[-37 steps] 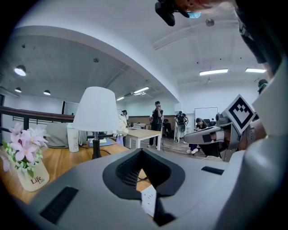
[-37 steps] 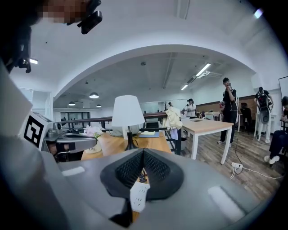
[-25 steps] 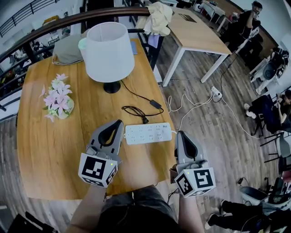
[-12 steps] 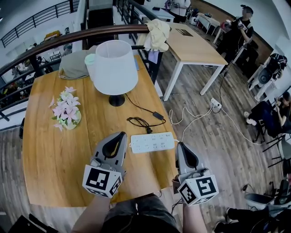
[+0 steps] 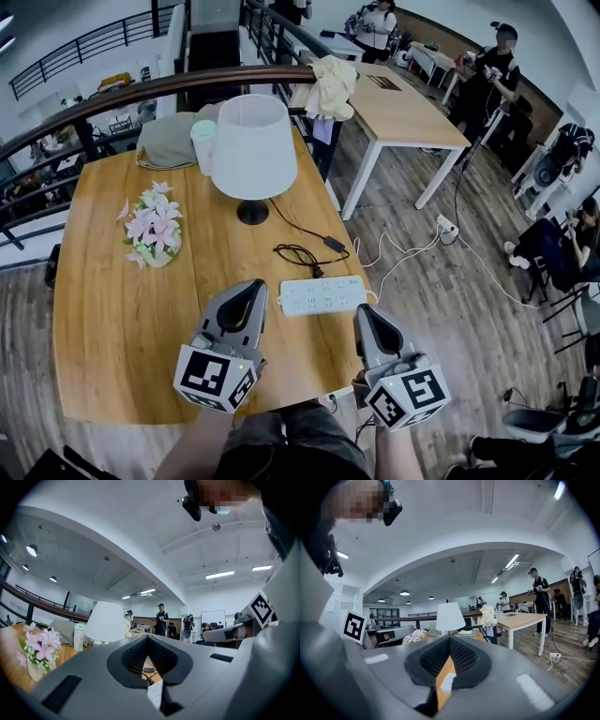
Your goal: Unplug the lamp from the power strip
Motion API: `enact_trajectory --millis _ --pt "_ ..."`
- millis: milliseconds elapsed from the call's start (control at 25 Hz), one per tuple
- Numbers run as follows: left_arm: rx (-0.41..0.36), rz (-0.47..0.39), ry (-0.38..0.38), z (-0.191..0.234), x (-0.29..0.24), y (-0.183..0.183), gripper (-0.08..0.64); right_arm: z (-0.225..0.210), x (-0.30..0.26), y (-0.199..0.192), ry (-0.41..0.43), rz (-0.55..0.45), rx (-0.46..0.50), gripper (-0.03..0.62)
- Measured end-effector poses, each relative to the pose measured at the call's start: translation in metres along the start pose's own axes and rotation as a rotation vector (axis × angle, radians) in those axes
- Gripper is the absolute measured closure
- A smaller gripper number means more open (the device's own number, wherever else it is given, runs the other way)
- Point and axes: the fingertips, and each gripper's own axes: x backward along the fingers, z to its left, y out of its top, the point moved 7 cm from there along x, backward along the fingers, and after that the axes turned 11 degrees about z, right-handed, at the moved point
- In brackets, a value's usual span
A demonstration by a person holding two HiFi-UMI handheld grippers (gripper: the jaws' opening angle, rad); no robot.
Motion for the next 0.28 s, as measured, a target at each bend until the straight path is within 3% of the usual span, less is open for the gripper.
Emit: enact_trajectory --millis 280 --pt "-0.001 -0.023 -0.016 0.005 0.013 0.0 0.565 0.018 0.0 0.001 0.02 -0.007 0.016 0.583"
